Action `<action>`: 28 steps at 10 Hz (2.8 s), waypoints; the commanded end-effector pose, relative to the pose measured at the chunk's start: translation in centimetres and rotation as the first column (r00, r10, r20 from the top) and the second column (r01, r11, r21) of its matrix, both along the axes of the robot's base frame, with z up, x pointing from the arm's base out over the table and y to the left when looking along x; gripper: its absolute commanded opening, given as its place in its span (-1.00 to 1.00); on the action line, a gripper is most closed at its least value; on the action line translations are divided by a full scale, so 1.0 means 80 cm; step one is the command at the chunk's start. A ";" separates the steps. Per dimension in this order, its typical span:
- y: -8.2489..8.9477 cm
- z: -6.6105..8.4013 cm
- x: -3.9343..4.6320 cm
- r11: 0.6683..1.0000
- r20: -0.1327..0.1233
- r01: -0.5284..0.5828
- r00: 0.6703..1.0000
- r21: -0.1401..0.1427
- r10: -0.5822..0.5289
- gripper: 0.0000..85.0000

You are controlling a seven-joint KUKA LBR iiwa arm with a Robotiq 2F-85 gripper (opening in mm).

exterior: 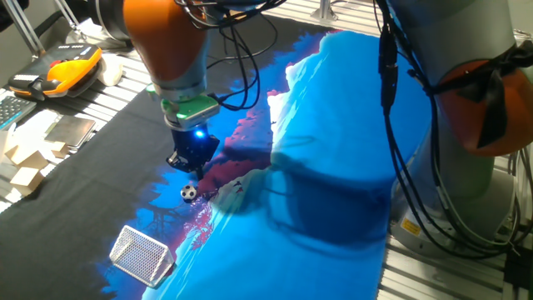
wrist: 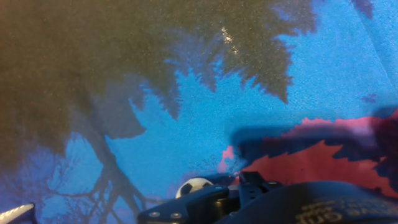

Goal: Push the soccer ball into the goal

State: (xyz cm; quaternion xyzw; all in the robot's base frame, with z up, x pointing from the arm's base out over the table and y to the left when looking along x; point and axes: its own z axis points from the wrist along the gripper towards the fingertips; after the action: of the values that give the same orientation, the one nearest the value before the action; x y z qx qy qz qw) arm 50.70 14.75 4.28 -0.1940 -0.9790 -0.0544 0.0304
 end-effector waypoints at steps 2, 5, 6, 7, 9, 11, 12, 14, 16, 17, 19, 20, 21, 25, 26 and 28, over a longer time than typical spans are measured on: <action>0.000 0.000 0.000 0.999 -0.027 -0.032 0.999 -0.016 0.031 -1.00; 0.000 0.000 0.000 0.992 -0.005 -0.113 0.994 -0.060 0.113 -1.00; 0.000 0.000 0.000 0.991 0.005 -0.112 0.994 -0.076 0.113 -1.00; 0.000 0.000 0.000 0.992 -0.002 -0.111 0.994 -0.055 0.111 -1.00; 0.000 0.000 0.000 0.992 -0.013 -0.108 0.994 -0.064 0.107 -1.00; 0.000 0.000 0.000 0.991 -0.009 -0.108 0.994 -0.075 0.107 -1.00; 0.000 0.000 0.000 0.990 -0.010 -0.117 0.993 -0.076 0.117 -1.00; 0.000 0.000 0.000 0.990 -0.001 -0.121 0.993 -0.072 0.121 -1.00; 0.000 0.000 0.000 0.991 -0.003 -0.119 0.993 -0.065 0.119 -1.00; 0.000 0.000 0.000 0.993 -0.008 -0.112 0.994 -0.044 0.112 -1.00; 0.000 0.000 0.000 0.994 -0.016 -0.102 0.995 -0.029 0.102 -1.00; 0.000 0.000 0.000 0.995 -0.020 -0.101 0.995 -0.021 0.100 -1.00; 0.002 0.000 0.000 0.995 -0.022 -0.100 0.995 -0.017 0.100 -1.00; 0.023 0.006 0.006 0.996 -0.027 -0.082 0.996 -0.018 0.082 -1.00; 0.025 0.007 0.006 0.996 -0.028 -0.083 0.996 -0.028 0.082 -1.00; 0.024 0.007 0.006 0.996 -0.026 -0.088 0.996 -0.034 0.087 -1.00</action>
State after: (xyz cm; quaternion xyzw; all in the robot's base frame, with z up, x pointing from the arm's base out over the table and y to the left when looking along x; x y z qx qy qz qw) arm 51.18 16.65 4.82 -0.1520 -0.9870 -0.0337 0.0412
